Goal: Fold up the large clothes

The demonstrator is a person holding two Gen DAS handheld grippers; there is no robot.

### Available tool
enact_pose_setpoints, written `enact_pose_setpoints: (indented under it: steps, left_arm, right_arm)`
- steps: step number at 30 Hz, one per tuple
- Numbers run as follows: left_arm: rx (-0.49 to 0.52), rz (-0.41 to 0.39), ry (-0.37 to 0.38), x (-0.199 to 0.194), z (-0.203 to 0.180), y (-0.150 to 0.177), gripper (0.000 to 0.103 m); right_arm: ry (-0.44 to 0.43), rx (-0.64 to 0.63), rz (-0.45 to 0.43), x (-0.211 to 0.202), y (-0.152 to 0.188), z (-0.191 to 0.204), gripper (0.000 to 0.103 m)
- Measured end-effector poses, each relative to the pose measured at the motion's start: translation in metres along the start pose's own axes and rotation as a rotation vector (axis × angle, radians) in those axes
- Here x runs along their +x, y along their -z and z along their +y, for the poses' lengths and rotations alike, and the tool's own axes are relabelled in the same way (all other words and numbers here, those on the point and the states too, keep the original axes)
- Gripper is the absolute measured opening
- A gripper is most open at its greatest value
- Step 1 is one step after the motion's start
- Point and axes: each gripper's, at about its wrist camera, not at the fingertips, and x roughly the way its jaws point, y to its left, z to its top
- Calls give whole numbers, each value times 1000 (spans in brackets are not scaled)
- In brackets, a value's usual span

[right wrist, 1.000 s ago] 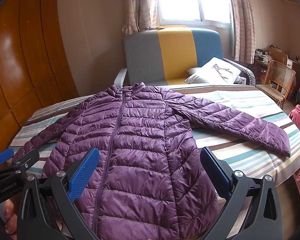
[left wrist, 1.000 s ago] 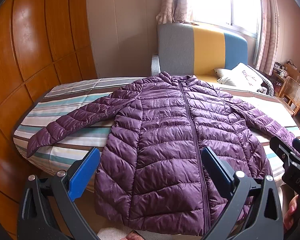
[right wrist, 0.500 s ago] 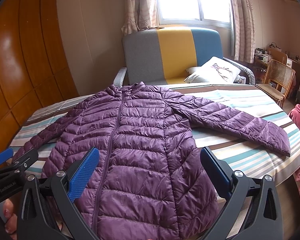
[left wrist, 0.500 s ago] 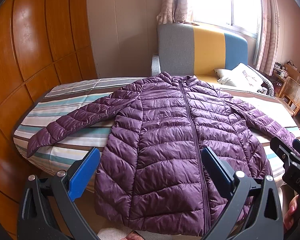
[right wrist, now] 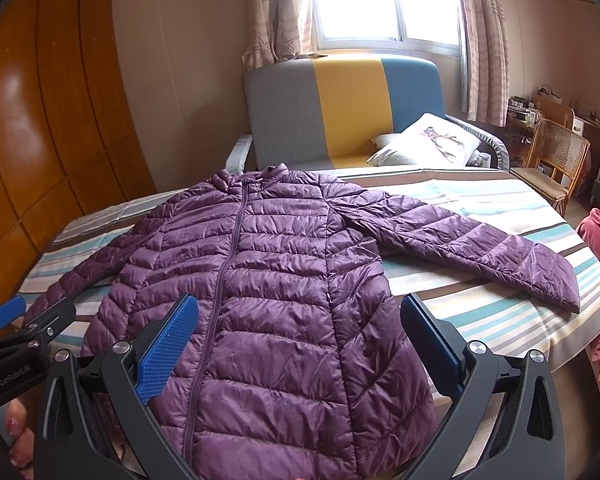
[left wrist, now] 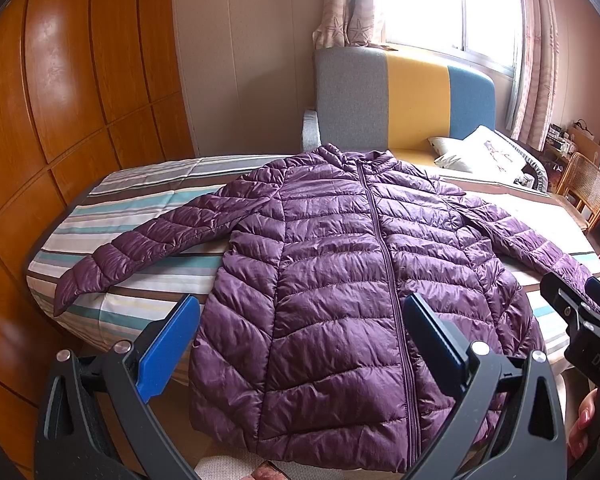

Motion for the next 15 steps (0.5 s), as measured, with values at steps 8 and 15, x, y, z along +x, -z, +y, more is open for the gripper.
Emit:
enact_pose_setpoints:
  steps: [8,15]
  left_arm:
    - [2,3,0,1,0,0,101]
    - [5,2,0,1,-2,2,101]
  right_arm:
    - [-5,-3,6,1,1,0,100]
    - [-12,-7,14,2,2,1,100]
